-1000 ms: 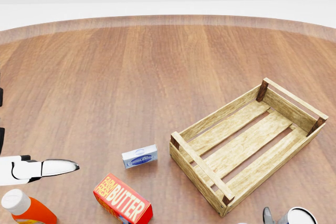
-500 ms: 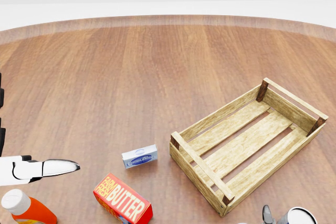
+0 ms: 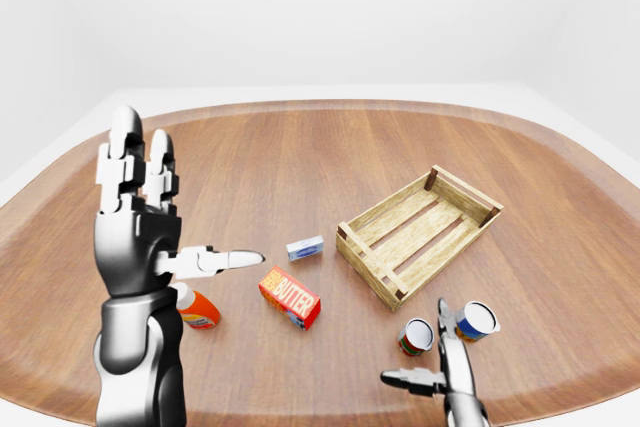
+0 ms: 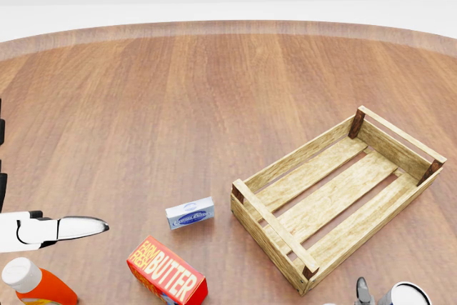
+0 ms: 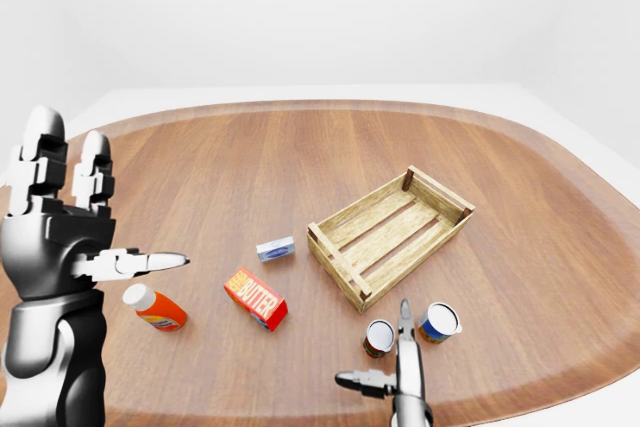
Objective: Pick up the tomato sauce, and put it in the wooden tray.
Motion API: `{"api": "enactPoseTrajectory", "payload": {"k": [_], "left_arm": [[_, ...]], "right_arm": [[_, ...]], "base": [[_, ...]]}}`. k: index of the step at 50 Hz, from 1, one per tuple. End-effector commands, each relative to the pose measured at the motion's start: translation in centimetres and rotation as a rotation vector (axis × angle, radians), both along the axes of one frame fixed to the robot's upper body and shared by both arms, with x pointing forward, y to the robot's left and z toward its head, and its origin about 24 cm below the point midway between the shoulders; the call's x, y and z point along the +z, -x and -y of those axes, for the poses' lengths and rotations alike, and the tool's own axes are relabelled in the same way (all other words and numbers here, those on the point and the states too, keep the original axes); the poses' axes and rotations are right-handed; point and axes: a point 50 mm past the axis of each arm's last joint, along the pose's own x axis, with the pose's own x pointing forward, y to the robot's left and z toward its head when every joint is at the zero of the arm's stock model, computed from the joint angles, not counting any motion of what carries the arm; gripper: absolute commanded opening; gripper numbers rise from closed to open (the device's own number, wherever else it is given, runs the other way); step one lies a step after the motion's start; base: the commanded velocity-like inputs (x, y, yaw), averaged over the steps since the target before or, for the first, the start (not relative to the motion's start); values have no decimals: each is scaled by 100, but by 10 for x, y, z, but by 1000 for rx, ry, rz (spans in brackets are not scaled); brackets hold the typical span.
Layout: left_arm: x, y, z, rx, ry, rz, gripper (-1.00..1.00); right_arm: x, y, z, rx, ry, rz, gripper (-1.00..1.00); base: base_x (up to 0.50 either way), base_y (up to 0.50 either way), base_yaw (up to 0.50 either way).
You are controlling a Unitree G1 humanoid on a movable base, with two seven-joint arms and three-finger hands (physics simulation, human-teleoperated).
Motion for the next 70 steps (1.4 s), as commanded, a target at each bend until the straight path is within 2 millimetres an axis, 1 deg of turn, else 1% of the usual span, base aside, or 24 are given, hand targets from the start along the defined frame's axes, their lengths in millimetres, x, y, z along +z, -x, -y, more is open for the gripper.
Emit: {"api": "enactPoseTrajectory", "payload": {"k": [1, 9, 15, 21, 48, 49, 50, 51, 52, 70], "left_arm": [[1, 1, 1, -2, -1, 5, 100], [-1, -1, -2, 3, 2, -4, 100], [1, 1, -1, 0, 2, 3, 100], [1, 0, -1, 1, 3, 7, 100], [1, 1, -1, 2, 4, 6, 100], [1, 1, -1, 1, 4, 6, 100], [1, 1, -1, 0, 3, 6, 100], [1, 2, 0, 0, 3, 7, 100], [1, 2, 0, -1, 2, 5, 100], [2, 2, -1, 1, 4, 12, 100]], "right_arm": [[3, -3, -1, 2, -2, 16, 100], [-2, -4, -4, 5, -1, 0, 100], [-1, -4, -6, 10, 0, 5, 100], [-9, -5, -3, 2, -1, -30, 100], [-5, -1, -1, -4, -2, -19, 100], [-4, -1, -2, -3, -3, -16, 62], [-3, 0, -2, -3, -1, -12, -70], [-3, 0, -2, -3, 0, -10, -92], [-2, 0, -3, 0, -1, -6, -100], [3, 1, -4, 2, -5, 14, -100]], "base": [[0, 0, 0], [0, 0, 0], [0, 0, 0], [0, 0, 0], [0, 0, 0], [0, 0, 0], [0, 0, 0], [0, 0, 0], [0, 0, 0], [0, 0, 0]]}}
